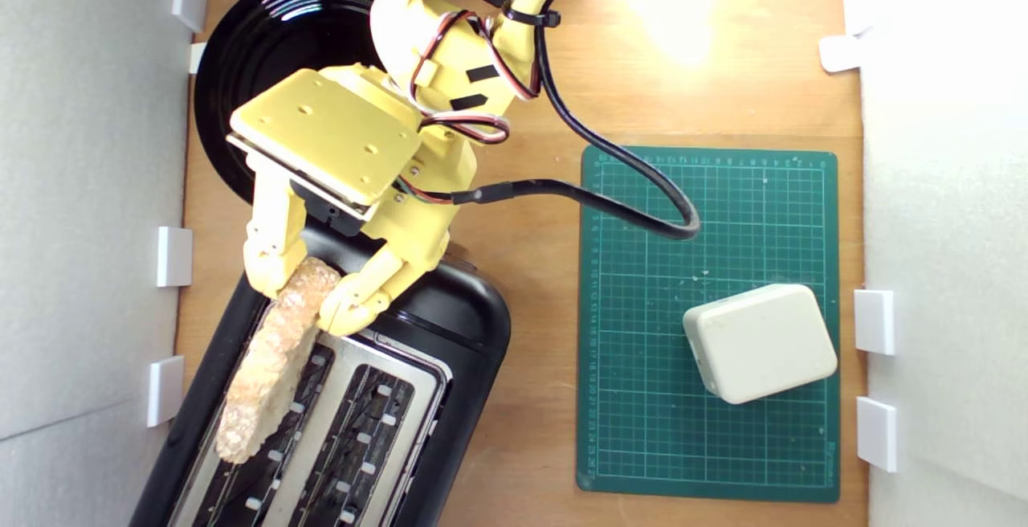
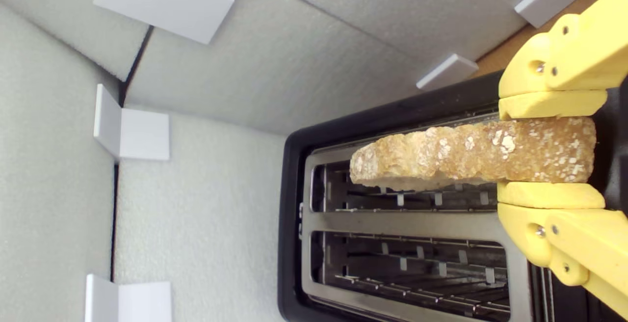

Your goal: Pick bread and place in toaster

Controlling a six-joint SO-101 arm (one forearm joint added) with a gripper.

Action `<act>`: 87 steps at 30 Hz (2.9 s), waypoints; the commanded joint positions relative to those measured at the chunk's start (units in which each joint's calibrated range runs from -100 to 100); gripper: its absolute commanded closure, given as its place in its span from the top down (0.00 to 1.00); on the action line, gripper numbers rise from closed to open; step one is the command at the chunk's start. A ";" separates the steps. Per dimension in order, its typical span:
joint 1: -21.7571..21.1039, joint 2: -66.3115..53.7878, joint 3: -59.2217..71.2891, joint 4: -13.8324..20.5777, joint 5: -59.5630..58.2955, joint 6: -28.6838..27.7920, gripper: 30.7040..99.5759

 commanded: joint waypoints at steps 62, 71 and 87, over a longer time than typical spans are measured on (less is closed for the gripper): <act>6.00 9.42 -1.26 -9.33 -3.88 1.16 0.38; 5.92 8.84 -1.35 -9.42 -3.88 1.27 0.51; 5.92 4.51 -1.35 -10.24 -3.88 1.79 0.61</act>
